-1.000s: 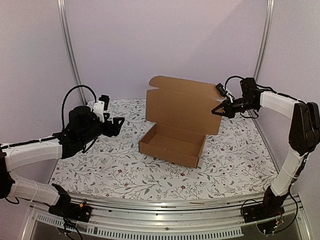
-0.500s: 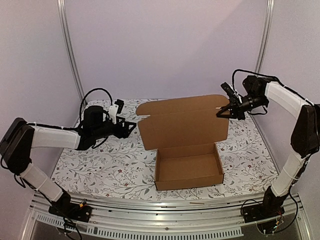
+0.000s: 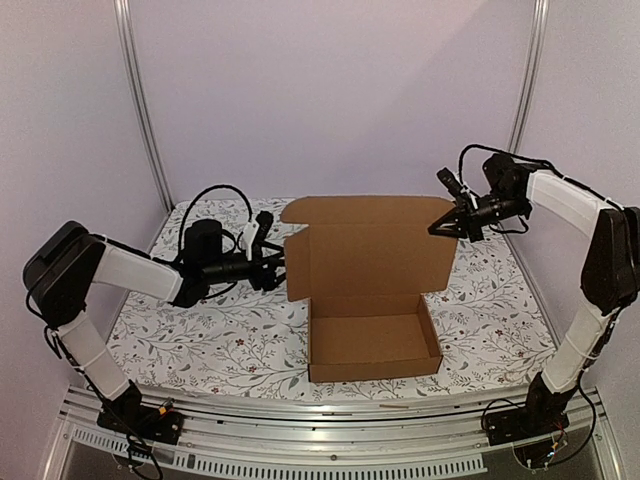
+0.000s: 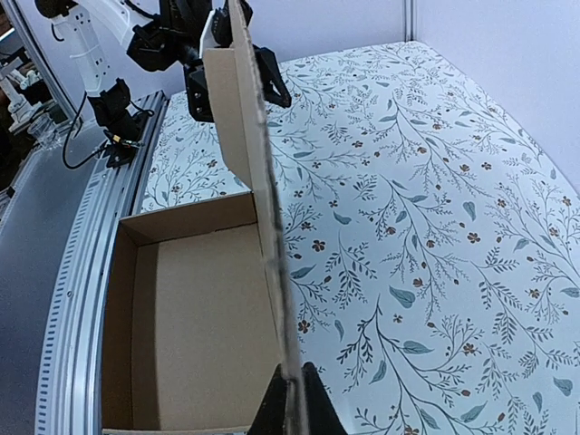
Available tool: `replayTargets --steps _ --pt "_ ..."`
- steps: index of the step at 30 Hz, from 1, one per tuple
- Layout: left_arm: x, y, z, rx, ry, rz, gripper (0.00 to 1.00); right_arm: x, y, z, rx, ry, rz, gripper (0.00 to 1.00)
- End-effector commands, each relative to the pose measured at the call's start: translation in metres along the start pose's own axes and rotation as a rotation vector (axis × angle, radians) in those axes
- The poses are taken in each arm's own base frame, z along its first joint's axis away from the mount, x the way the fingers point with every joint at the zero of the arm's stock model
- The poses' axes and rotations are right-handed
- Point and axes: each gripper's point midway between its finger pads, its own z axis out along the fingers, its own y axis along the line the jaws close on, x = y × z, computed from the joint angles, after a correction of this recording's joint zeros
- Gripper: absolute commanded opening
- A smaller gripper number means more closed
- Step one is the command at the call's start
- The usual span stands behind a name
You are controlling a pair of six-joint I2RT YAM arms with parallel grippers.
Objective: Fold the paper box
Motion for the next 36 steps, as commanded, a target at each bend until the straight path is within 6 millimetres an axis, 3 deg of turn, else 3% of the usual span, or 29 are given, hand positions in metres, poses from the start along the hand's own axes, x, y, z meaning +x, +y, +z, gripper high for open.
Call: replayTargets --steps 1,10,17,21,29,36 --pt "-0.005 -0.037 0.010 0.132 0.013 0.072 0.72 0.017 -0.016 0.007 0.058 0.049 0.054 0.04" --pt "0.003 -0.071 0.024 0.241 0.098 0.085 0.73 0.018 -0.035 0.006 0.164 0.059 0.079 0.01" --pt "0.014 -0.083 -0.009 0.213 0.148 0.108 0.76 0.012 -0.034 0.001 0.196 0.049 0.053 0.00" --pt "0.011 -0.090 -0.012 0.235 0.138 0.107 0.76 0.012 -0.032 0.003 0.191 0.045 0.045 0.00" --pt "0.014 -0.097 0.007 0.264 0.140 0.094 0.75 0.008 -0.027 0.004 0.185 0.029 0.039 0.00" --pt "0.003 -0.094 0.030 0.218 -0.013 0.096 0.72 0.006 -0.018 0.007 0.145 0.007 0.039 0.00"
